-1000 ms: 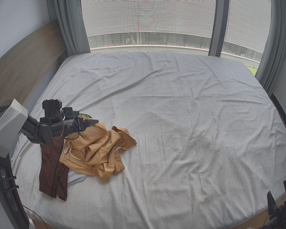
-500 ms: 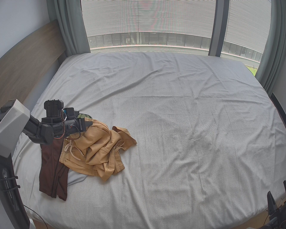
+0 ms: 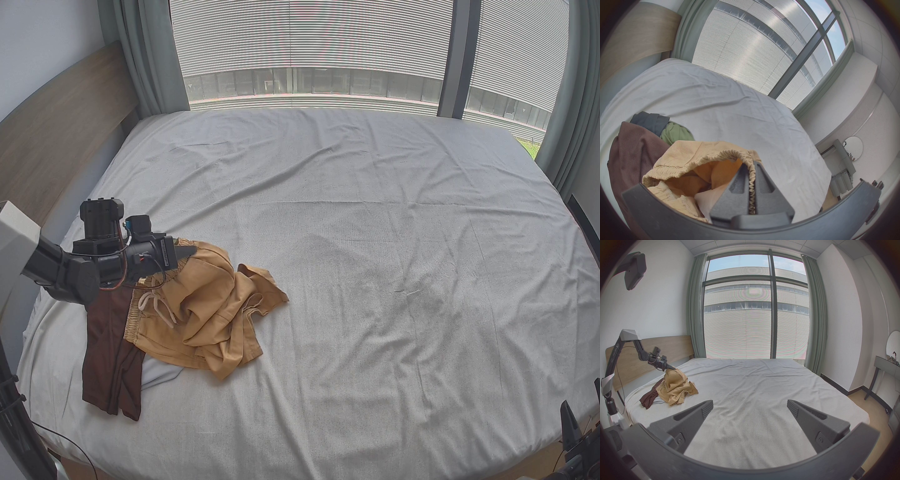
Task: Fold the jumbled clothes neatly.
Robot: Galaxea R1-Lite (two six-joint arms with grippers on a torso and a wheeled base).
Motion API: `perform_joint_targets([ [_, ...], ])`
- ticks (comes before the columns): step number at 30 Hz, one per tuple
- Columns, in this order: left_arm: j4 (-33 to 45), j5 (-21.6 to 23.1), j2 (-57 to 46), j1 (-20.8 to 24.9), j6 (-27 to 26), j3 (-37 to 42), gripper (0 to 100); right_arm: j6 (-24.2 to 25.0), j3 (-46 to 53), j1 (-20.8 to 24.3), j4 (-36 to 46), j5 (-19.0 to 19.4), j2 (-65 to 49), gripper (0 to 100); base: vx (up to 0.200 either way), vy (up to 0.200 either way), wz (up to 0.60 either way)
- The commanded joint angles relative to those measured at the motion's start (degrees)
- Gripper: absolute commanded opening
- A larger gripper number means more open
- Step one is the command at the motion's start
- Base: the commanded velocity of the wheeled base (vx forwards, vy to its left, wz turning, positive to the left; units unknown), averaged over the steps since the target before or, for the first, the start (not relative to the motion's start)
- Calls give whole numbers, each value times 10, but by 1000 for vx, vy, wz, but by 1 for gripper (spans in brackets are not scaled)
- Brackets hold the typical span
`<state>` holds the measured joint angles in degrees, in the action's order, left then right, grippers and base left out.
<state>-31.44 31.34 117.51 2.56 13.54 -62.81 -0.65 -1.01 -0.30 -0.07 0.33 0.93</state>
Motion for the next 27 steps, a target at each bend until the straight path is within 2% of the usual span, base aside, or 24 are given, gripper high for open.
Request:
perform_joint_targets([
  [1, -28, 11, -101, 24, 27, 59, 0, 0, 10, 1, 0, 0, -9, 100, 0, 0, 0],
  [17, -113, 11, -180, 35, 35, 143, 0, 0, 10, 0, 0, 0, -9, 100, 0, 0, 0],
  [18, -120, 11, -209, 44, 59, 157, 0, 0, 10, 1, 0, 1, -9, 100, 0, 0, 0],
  [21, -119, 7, -231, 52, 80, 168, 0, 1, 10, 1, 0, 0, -9, 100, 0, 0, 0],
  [27, -123, 12, -277, 55, 84, 220, 0, 1, 10, 1, 0, 0, -9, 100, 0, 0, 0],
])
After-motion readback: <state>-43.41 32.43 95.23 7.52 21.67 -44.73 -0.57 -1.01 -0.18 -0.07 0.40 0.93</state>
